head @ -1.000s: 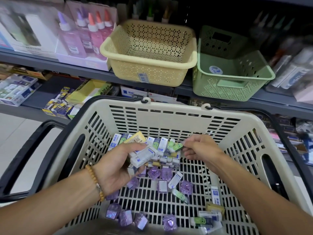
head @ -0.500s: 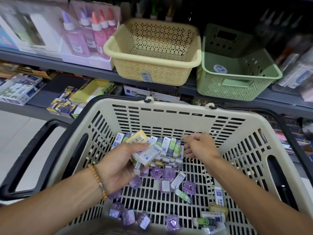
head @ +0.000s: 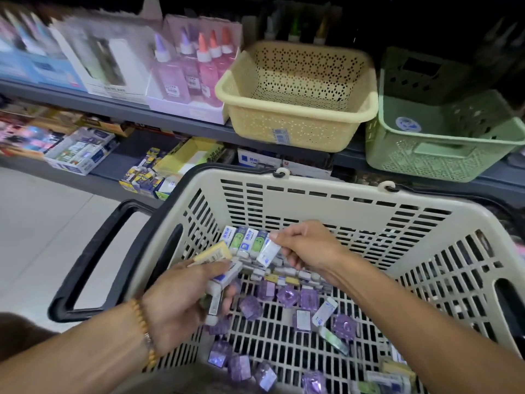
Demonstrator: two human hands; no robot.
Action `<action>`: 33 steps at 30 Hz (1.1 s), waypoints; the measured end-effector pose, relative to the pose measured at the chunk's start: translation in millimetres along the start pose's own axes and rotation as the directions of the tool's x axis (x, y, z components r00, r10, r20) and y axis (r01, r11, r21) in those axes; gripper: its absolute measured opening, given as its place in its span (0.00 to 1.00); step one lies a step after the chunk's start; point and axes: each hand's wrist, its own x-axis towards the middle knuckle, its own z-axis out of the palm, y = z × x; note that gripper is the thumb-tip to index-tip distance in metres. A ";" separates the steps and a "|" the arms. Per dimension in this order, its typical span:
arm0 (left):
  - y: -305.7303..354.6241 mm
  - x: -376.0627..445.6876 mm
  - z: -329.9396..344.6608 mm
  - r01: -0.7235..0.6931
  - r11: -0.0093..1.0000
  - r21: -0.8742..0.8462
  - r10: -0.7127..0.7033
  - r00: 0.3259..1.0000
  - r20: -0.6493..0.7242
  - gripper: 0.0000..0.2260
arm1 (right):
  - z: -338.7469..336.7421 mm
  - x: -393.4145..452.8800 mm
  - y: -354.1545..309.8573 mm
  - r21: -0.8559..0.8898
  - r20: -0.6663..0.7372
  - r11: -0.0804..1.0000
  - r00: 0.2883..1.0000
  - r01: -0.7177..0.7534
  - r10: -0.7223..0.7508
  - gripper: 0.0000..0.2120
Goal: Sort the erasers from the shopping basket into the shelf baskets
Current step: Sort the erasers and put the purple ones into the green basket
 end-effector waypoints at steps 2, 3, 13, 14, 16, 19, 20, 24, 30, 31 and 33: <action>2.6 -4.2 -7.0 -0.016 1.000 -0.014 0.016 0.999 -0.035 0.07 | 19.6 18.5 -4.9 -0.012 0.036 1.000 0.999 0.007 -0.007 0.08; 3.4 -5.6 -9.0 -0.024 0.999 -0.023 0.023 0.998 -0.052 0.06 | 29.9 27.4 -7.2 -0.025 0.053 1.000 0.998 0.016 -0.014 0.08; 6.9 -2.8 -9.9 -0.056 0.998 0.028 0.058 0.997 -0.057 0.06 | 50.3 31.6 -16.7 0.007 0.186 0.997 0.980 0.072 -0.072 0.10; 7.5 -1.5 -9.0 -0.066 0.997 0.033 0.067 0.996 -0.051 0.06 | 47.2 23.6 -18.4 -0.001 0.255 0.996 0.963 0.094 -0.091 0.11; 8.4 0.5 -5.0 -0.079 0.996 0.048 0.081 0.996 -0.028 0.05 | 44.4 9.9 -21.2 -0.052 0.367 0.987 0.922 0.151 -0.122 0.08; 9.9 3.4 -0.4 -0.087 0.995 0.052 0.087 0.996 0.003 0.05 | 41.0 6.9 -22.8 -0.054 0.292 0.984 0.945 0.170 -0.147 0.06; 10.4 4.6 -0.8 -0.088 0.995 0.043 0.088 0.996 0.000 0.06 | 37.4 8.7 -22.8 -0.005 0.243 0.989 0.960 0.147 -0.141 0.06; 12.4 8.5 -8.7 -0.090 0.995 -0.043 0.088 0.995 -0.042 0.08 | 19.5 19.6 -18.2 -0.097 0.132 0.994 0.991 0.052 -0.038 0.08; 12.3 12.0 -13.3 -0.092 0.992 -0.089 0.091 0.996 -0.007 0.12 | 34.9 36.5 -13.4 -0.137 0.116 0.990 0.992 -0.033 0.050 0.08; 12.2 11.5 -12.8 -0.098 0.992 -0.085 0.098 0.995 -0.003 0.12 | 37.7 37.3 -13.1 -0.079 0.113 0.996 0.993 -0.038 0.047 0.10; 12.8 11.0 -11.4 -0.113 0.991 -0.073 0.113 0.994 -0.002 0.12 | 38.9 34.4 -13.2 -0.079 0.095 0.997 0.996 0.002 0.005 0.10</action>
